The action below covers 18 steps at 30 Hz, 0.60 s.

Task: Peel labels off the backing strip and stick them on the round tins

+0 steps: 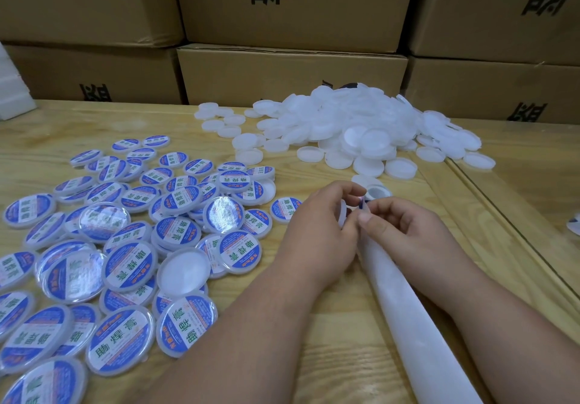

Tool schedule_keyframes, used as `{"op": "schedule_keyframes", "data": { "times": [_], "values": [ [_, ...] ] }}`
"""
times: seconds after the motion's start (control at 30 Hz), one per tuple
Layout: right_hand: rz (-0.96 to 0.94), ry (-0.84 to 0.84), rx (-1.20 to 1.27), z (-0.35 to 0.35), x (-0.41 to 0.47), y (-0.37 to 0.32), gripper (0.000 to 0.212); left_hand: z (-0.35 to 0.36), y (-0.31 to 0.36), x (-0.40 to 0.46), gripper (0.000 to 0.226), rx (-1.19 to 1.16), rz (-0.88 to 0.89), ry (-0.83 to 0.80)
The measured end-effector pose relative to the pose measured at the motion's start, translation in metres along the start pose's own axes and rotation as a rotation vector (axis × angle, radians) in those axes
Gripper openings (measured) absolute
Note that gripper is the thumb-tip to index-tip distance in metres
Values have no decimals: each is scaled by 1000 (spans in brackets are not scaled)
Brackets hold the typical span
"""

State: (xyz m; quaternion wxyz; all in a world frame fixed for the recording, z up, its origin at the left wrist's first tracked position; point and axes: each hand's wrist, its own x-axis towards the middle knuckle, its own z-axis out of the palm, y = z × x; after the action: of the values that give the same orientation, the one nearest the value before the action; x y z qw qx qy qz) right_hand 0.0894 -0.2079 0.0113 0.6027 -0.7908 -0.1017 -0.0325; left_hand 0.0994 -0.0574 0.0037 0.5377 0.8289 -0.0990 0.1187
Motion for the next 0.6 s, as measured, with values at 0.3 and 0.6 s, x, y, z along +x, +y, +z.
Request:
{"op": "schedule_keyframes", "data": {
  "times": [0.3,0.6],
  "values": [
    [24,-38,19,0,0,0,27,2,-3,3,26,-40,-26,28],
    [37,-3,21,-3,-1,1,38,0,-1,3,26,-74,-36,37]
  ]
}}
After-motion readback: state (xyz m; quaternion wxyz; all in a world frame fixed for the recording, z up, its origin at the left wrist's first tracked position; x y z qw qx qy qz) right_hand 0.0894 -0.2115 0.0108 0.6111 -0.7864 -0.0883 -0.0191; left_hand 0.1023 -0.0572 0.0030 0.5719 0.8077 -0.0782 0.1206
